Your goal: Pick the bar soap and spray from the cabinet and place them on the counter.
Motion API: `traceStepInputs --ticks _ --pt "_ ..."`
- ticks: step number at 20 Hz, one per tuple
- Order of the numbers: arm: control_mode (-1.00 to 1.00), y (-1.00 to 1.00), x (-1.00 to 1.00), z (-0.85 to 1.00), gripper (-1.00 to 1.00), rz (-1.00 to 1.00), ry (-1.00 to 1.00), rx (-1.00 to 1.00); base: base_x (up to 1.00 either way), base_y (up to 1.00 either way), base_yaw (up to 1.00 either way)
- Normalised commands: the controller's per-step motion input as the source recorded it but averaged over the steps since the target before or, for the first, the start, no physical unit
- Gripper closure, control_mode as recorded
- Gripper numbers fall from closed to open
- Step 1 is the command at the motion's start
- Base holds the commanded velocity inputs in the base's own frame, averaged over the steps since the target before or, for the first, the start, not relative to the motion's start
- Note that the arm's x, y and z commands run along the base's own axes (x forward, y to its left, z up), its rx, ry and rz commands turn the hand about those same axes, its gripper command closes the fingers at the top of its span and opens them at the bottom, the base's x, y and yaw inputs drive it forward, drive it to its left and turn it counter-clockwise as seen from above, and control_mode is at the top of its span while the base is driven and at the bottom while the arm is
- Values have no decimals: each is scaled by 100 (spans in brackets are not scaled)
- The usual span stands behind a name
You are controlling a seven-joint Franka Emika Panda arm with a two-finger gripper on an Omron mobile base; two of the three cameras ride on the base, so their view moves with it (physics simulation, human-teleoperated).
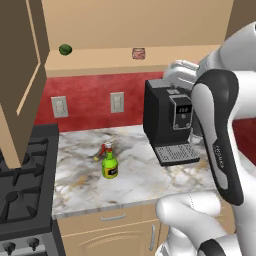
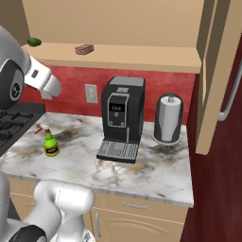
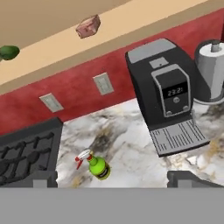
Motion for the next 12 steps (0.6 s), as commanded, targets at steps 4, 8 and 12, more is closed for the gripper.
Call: traceStepInputs --ticks 4,8,12 --pt "-100 0 4 41 -100 12 -3 -10 0 0 0" --pt "-100 0 10 33 -100 12 -8 -12 0 0 0" --pt "-100 0 24 24 -100 11 -9 -13 0 0 0"
